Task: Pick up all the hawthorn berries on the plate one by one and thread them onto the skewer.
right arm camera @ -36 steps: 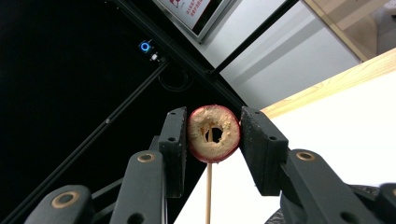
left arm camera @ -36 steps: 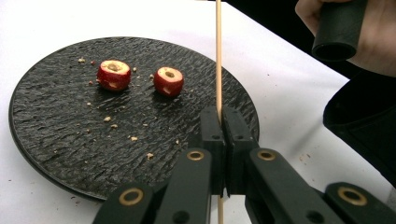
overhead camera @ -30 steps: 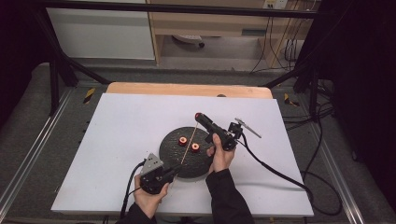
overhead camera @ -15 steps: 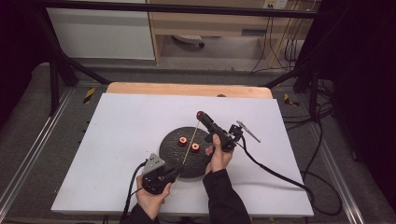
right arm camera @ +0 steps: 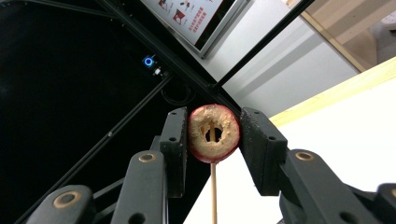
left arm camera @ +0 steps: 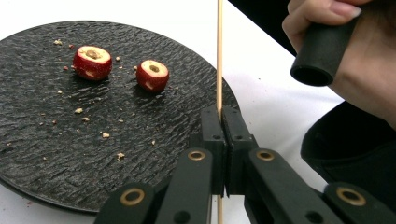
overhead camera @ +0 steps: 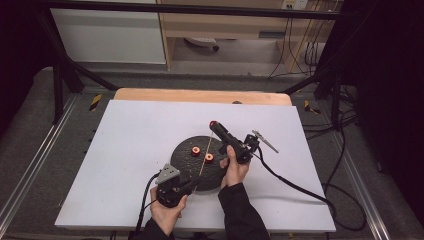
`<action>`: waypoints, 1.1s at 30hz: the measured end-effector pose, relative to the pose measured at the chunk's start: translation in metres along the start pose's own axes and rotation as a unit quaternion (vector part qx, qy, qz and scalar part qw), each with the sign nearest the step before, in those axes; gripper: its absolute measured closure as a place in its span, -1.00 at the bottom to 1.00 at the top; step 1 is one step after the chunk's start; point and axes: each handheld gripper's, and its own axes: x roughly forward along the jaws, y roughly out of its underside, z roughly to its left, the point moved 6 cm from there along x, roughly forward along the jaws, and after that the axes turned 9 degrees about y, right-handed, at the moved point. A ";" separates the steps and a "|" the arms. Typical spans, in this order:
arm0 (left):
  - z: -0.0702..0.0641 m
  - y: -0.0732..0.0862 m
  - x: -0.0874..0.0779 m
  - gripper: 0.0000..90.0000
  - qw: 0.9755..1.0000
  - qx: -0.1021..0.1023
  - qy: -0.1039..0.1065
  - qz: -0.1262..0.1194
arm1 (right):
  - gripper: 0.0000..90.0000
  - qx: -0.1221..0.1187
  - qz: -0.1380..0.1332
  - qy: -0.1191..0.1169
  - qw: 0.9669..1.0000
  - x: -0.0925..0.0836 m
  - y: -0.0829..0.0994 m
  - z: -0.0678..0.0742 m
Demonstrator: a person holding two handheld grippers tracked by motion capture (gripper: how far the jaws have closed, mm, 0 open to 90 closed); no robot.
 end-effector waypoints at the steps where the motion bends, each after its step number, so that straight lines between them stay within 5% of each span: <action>1: 0.001 -0.004 -0.001 0.97 1.000 0.001 -0.003 -0.005 | 0.41 -0.001 0.010 -0.001 1.000 0.000 0.001 0.001; 14: 0.013 -0.026 0.003 0.97 0.999 0.030 -0.017 -0.002 | 0.40 -0.048 0.067 0.003 0.997 -0.007 0.030 0.000; 23: 0.021 -0.030 0.006 0.97 0.998 0.049 -0.025 0.015 | 0.40 -0.085 0.119 0.001 0.989 -0.011 0.050 -0.004; 33: 0.023 -0.029 0.006 0.97 0.997 0.068 -0.029 0.025 | 0.39 -0.114 0.143 0.004 0.983 -0.016 0.060 -0.005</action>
